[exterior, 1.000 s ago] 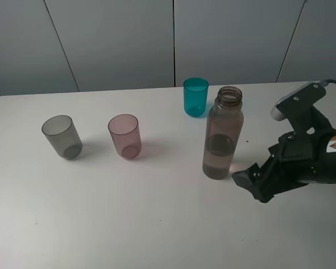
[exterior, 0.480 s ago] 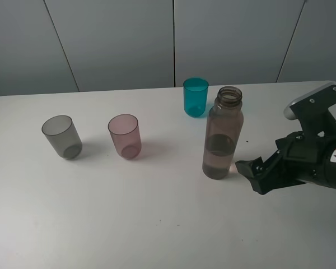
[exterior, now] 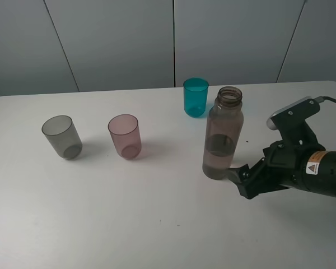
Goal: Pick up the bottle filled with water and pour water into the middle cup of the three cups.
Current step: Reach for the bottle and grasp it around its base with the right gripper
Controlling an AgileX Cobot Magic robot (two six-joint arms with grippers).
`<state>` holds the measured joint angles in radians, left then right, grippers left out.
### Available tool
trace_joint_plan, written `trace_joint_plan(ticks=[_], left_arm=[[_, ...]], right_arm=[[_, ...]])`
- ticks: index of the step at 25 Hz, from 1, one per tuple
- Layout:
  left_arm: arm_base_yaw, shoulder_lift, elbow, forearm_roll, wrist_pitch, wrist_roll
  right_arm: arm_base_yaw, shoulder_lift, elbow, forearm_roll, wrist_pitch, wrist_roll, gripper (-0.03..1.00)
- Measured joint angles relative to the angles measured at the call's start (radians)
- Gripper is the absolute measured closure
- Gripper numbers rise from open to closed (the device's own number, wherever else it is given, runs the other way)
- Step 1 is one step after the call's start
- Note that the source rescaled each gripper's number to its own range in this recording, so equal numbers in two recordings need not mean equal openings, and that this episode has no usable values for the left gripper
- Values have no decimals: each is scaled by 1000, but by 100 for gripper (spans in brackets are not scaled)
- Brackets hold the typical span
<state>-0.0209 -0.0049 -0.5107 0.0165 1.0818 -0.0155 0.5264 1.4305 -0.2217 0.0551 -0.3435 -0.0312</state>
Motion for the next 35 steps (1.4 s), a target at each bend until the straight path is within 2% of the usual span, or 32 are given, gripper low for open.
trace_joint_plan(ticks=[2, 5, 11, 15, 20, 28, 35], left_arm=[[0, 0, 0, 0, 0, 0], [0, 0, 0, 0, 0, 0], [0, 0, 0, 0, 0, 0], [0, 0, 0, 0, 0, 0], [0, 0, 0, 0, 0, 0], [0, 0, 0, 0, 0, 0], [0, 0, 0, 0, 0, 0]], right_arm=[[0, 25, 0, -66, -48, 55, 9], [0, 58, 5, -113, -117, 94, 9], [0, 113, 32, -139, -310, 116, 9], [0, 157, 34, -142, -379, 118, 9], [0, 213, 34, -142, -438, 118, 9], [0, 263, 32, -142, -584, 118, 9], [0, 318, -25, -143, -609, 116, 9]])
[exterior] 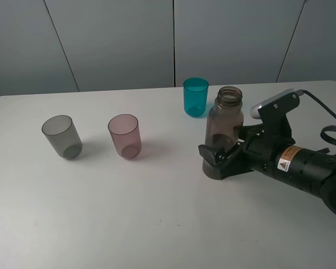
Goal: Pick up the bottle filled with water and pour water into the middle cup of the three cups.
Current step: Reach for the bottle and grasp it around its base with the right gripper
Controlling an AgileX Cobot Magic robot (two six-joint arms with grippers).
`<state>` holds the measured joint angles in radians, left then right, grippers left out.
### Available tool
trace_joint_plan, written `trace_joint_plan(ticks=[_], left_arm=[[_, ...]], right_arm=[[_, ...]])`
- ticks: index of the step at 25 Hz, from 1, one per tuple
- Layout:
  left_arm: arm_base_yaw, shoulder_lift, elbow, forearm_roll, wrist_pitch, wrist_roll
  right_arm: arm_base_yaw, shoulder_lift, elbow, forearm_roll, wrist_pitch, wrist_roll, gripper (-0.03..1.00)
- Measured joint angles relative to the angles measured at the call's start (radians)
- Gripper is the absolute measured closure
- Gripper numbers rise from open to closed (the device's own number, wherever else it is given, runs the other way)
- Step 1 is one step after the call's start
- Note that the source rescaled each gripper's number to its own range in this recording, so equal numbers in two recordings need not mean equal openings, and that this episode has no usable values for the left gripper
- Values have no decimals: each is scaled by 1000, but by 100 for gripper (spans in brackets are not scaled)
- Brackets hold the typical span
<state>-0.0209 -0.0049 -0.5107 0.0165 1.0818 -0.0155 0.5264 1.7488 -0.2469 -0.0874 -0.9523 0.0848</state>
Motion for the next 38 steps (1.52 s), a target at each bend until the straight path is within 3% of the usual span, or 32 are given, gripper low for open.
trace_joint_plan(ticks=[5, 23, 38], left_arm=[[0, 0, 0, 0, 0, 0], [0, 0, 0, 0, 0, 0], [0, 0, 0, 0, 0, 0]], right_arm=[[0, 8, -13, -2, -13, 0, 9], [0, 170, -21, -2, -234, 0, 9], [0, 196, -56, -4, -249, -6, 9]])
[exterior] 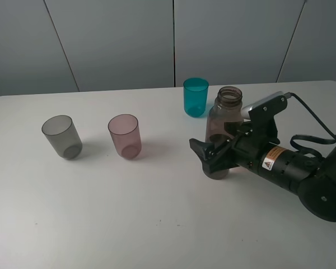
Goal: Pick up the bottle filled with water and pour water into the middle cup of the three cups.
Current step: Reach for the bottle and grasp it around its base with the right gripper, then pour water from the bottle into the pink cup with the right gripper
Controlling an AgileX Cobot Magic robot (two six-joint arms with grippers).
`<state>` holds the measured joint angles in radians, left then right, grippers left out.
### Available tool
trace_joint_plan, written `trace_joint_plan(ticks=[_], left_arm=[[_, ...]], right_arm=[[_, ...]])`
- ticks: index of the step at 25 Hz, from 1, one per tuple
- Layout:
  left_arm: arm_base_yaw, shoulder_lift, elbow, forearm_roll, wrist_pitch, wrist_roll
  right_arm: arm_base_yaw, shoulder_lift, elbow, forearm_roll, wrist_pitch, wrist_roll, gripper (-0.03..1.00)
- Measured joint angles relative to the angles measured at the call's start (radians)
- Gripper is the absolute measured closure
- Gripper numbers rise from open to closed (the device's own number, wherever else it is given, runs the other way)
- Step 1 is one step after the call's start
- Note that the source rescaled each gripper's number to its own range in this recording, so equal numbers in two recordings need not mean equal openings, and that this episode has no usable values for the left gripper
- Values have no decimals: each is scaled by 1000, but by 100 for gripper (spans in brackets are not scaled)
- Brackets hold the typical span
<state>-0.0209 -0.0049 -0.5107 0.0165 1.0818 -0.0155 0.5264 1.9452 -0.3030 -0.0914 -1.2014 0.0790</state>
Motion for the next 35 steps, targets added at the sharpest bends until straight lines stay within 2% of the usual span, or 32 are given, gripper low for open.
trace_joint_plan(ticks=[4, 6, 8, 9, 10, 11, 28, 35], left_arm=[[0, 0, 0, 0, 0, 0], [0, 0, 0, 0, 0, 0], [0, 0, 0, 0, 0, 0], [0, 0, 0, 0, 0, 0], [0, 0, 0, 0, 0, 0], [0, 0, 0, 0, 0, 0], [0, 0, 0, 0, 0, 0], [0, 0, 0, 0, 0, 0]], right_arm=[[0, 0, -6, 0, -3, -2, 10], [0, 0, -6, 0, -3, -2, 17], [0, 0, -6, 0, -3, -2, 38], [0, 0, -6, 0, -4, -4, 57], [0, 0, -6, 0, -4, -4, 83], [0, 0, -6, 0, -4, -5, 96], [0, 0, -6, 0, -4, -1, 95], [0, -78, -6, 0, 38, 7, 96]])
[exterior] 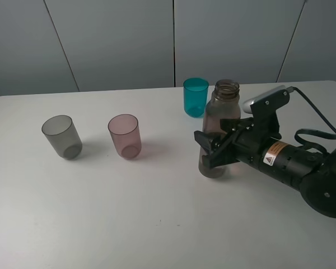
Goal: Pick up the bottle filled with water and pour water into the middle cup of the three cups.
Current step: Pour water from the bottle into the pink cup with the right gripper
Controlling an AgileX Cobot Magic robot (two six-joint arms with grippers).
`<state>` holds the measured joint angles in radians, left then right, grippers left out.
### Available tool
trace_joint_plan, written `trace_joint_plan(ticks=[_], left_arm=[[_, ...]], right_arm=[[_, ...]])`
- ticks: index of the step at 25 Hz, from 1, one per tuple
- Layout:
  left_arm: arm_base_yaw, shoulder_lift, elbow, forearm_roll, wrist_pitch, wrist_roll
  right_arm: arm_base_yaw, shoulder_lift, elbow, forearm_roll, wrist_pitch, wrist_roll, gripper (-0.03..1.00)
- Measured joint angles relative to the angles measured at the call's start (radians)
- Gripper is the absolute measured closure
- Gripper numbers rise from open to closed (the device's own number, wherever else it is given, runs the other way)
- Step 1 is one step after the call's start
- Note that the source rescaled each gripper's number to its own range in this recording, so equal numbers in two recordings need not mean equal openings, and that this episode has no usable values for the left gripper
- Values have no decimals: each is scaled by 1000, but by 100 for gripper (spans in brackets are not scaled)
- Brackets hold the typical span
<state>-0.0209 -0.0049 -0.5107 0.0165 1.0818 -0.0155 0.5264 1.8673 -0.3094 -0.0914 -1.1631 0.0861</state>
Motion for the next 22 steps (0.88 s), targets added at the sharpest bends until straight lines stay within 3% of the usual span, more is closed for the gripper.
trace_joint_plan(ticks=[2, 5, 13, 22], left_arm=[[0, 0, 0, 0, 0, -2], [0, 0, 0, 0, 0, -2], [0, 0, 0, 0, 0, -2], [0, 0, 0, 0, 0, -4]], right_arm=[[0, -46, 0, 5, 17, 0, 97], [0, -130, -22, 16, 116, 0, 97], [0, -330, -225, 27, 594, 0, 97], [0, -322, -456, 44, 874, -9, 97]])
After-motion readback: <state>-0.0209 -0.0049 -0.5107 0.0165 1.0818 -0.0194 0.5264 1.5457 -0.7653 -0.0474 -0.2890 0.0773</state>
